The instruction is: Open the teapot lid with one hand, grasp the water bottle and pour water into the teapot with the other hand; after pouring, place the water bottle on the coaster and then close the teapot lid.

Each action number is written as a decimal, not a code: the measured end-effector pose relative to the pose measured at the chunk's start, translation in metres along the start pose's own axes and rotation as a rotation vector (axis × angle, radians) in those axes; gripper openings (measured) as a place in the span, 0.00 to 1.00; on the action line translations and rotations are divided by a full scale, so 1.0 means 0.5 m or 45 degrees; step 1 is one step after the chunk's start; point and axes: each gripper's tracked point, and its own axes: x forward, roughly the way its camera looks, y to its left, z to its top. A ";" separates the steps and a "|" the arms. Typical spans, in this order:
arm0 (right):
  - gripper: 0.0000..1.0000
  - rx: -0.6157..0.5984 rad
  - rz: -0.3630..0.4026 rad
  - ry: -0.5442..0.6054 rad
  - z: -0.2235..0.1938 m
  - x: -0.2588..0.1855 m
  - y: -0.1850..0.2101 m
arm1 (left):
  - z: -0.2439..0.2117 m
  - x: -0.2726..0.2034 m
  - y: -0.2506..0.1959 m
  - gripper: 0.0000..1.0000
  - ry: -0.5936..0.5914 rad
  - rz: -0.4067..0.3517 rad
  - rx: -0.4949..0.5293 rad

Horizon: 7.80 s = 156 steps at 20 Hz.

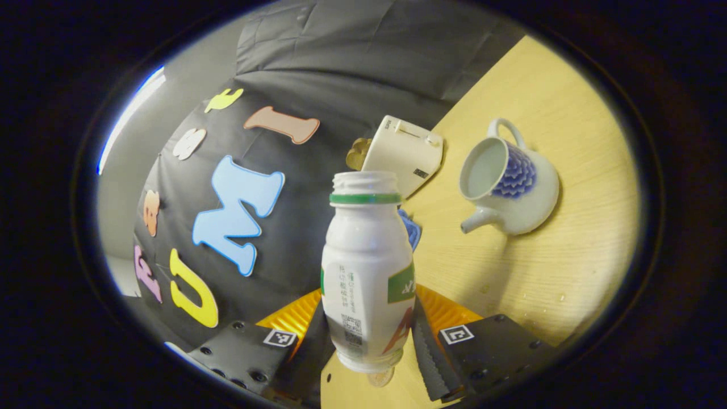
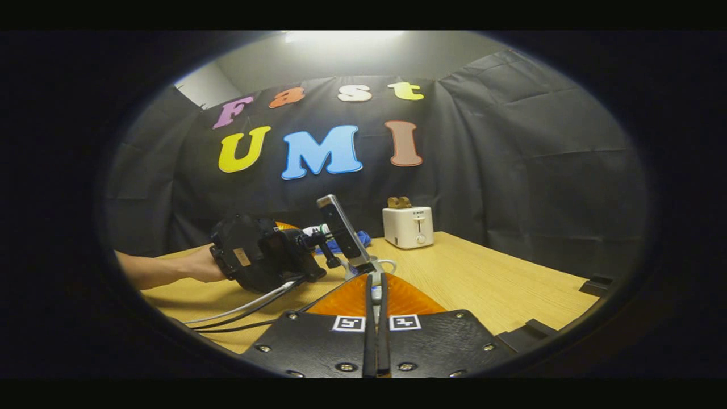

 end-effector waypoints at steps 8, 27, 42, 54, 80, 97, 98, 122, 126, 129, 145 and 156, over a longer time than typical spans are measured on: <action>0.01 -0.002 -0.008 -0.007 0.004 -0.003 -0.012 | 0.016 0.016 -0.004 0.83 -0.011 0.009 0.202; 0.01 0.046 -0.014 -0.023 0.005 -0.009 -0.034 | 0.049 0.029 0.014 0.83 -0.040 0.037 0.535; 0.01 0.067 -0.018 -0.005 -0.001 -0.005 -0.044 | 0.074 0.029 0.037 0.83 -0.063 0.045 0.696; 0.01 0.065 -0.013 -0.004 0.003 -0.008 -0.039 | 0.076 0.034 0.058 0.83 -0.066 0.079 0.800; 0.01 0.090 -0.030 0.027 -0.013 -0.014 -0.057 | 0.108 0.036 0.060 0.83 -0.106 0.100 0.955; 0.01 0.096 -0.040 0.031 -0.013 -0.012 -0.064 | 0.140 0.032 0.068 0.77 -0.160 0.115 1.097; 0.00 0.099 -0.042 0.033 -0.013 -0.012 -0.066 | 0.139 0.033 0.067 0.77 -0.161 0.116 1.102; 0.01 0.049 -0.070 0.026 0.003 -0.002 -0.080 | 0.113 0.054 0.025 0.83 -0.201 -0.007 0.835; 0.01 0.033 -0.075 0.019 0.012 0.001 -0.082 | 0.082 0.055 0.000 0.83 -0.174 -0.075 0.669; 0.01 0.023 -0.070 0.020 0.016 0.003 -0.079 | 0.072 0.050 -0.017 0.83 -0.172 -0.099 0.551; 0.01 -0.089 0.027 0.092 0.013 0.103 -0.026 | -0.052 -0.016 0.035 0.83 -0.044 -0.034 -0.179; 0.01 -0.152 0.101 0.111 0.037 0.253 0.036 | -0.094 -0.091 0.110 0.80 -0.080 0.015 -0.753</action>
